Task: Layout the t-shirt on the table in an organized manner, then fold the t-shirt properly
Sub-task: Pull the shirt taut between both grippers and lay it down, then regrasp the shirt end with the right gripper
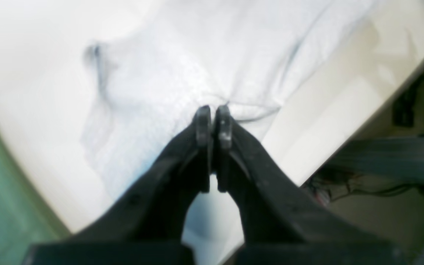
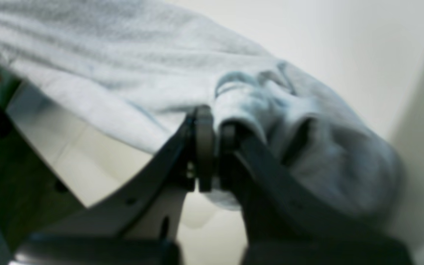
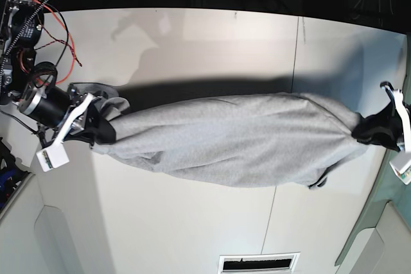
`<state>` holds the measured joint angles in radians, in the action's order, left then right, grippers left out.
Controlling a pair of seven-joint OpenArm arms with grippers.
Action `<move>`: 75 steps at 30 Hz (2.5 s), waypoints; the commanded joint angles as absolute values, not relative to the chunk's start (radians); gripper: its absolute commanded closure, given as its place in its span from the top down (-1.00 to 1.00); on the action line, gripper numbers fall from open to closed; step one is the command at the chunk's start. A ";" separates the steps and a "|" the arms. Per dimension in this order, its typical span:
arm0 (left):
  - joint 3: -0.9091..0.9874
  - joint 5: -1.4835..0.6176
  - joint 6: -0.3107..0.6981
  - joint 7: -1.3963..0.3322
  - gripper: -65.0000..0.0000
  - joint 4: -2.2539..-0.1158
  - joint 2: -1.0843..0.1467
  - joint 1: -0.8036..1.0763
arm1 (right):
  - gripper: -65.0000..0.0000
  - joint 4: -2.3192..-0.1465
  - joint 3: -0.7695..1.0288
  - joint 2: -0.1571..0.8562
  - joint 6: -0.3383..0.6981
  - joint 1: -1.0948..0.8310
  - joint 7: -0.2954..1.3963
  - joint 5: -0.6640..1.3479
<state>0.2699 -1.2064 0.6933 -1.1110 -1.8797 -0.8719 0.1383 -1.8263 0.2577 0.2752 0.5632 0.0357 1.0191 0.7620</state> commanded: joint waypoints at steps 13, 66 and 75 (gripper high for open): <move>0.281 -0.889 0.698 -0.819 -1.00 -1.416 -0.648 0.004 | -0.01 -1.377 0.208 0.249 0.549 0.202 0.925 0.684; 0.498 -1.288 0.698 -1.101 -1.00 -1.602 -0.735 0.065 | -1.00 -1.741 0.570 0.210 0.574 -0.136 0.903 0.713; 0.558 -1.291 0.698 -1.107 -1.00 -1.830 -0.794 0.354 | -1.00 -1.838 0.692 0.304 0.581 -0.341 0.922 0.794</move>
<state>0.5488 -1.2709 0.6930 -1.1252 -1.8175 -0.7753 0.3618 -1.8252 0.6807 0.2855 0.5770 -0.3370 0.9363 0.7837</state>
